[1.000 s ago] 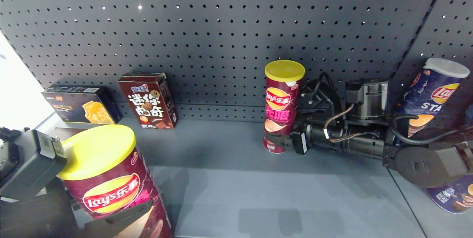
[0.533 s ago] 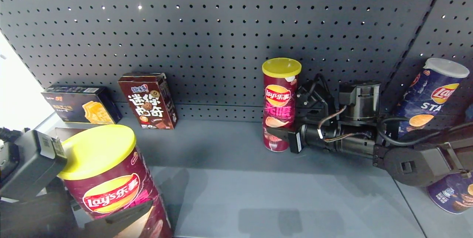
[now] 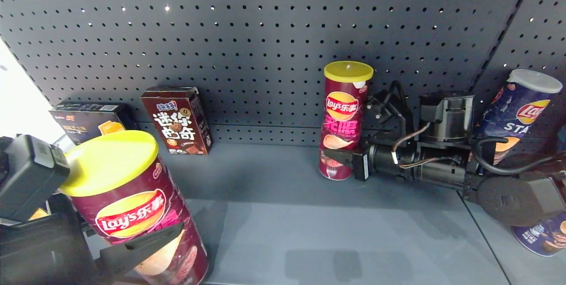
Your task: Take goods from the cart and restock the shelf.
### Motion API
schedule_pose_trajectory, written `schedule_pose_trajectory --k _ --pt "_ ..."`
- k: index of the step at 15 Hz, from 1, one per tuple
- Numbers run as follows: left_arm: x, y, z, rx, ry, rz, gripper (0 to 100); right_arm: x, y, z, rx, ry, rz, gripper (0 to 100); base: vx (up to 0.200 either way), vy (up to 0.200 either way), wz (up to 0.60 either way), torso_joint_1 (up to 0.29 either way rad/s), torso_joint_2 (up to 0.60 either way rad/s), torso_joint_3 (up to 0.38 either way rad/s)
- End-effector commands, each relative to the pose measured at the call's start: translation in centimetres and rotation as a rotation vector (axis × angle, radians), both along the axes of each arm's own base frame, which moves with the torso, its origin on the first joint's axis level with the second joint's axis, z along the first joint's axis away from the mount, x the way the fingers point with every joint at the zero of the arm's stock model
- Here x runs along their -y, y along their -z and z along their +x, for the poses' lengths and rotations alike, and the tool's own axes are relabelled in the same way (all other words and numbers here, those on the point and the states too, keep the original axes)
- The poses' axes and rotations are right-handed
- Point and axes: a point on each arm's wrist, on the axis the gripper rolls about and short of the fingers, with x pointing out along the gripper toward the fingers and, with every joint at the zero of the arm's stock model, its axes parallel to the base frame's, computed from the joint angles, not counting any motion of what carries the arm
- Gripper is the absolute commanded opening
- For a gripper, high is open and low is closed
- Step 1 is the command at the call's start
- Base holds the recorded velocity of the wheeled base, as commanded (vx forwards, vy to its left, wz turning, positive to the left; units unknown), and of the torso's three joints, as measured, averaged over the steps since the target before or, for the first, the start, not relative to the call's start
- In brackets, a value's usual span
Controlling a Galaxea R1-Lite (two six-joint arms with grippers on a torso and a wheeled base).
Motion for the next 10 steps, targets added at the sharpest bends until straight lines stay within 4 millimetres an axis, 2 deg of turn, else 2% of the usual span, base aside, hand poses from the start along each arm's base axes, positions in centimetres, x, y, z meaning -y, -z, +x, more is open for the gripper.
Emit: schedule_pose_trajectory --k 1,5,6,10 --pt "0.1 -0.6 0.1 0.021 -0.003 -0.013 0 0.7 -1.4 -1.4 0.03 -0.003 0.027 0 0.0 0.0 0.0 0.0 0.0 0.0" --pt "0.1 -0.5 0.2 0.018 -0.005 -0.01 0 1.8 -1.1 -4.0 0.017 -0.024 0.022 0 0.0 0.0 0.0 0.0 0.0 0.0" --pt "0.1 -0.5 0.2 0.016 -0.005 -0.009 0 2.2 -0.3 -5.5 0.01 -0.042 0.02 0 0.0 0.0 0.0 0.0 0.0 0.0" --pt "0.1 -0.3 0.3 0.01 -0.006 -0.003 0 2.4 0.9 -9.0 0.053 -0.114 0.056 0 0.0 0.0 0.0 0.0 0.0 0.0"
